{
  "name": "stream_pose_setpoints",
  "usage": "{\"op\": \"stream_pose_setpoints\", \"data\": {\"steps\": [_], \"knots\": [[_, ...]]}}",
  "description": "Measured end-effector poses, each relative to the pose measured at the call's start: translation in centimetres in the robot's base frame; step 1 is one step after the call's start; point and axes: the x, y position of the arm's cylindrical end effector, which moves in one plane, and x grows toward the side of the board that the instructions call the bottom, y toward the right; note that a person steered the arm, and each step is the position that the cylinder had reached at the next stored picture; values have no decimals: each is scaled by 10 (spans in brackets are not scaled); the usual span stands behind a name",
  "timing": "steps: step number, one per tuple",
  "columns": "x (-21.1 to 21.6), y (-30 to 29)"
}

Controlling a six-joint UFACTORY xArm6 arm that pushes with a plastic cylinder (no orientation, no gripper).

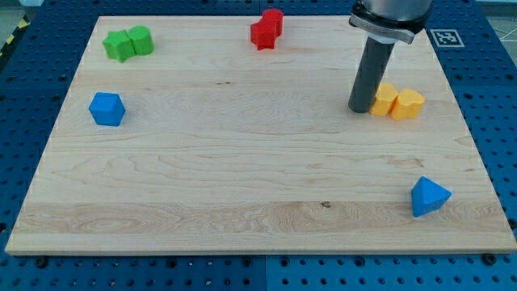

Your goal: Move blue triangle towards top left

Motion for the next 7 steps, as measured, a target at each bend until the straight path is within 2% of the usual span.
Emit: {"op": "stream_pose_setpoints", "data": {"steps": [2, 3, 6, 7], "knots": [[11, -20], [41, -17], [121, 107], [152, 110]]}}
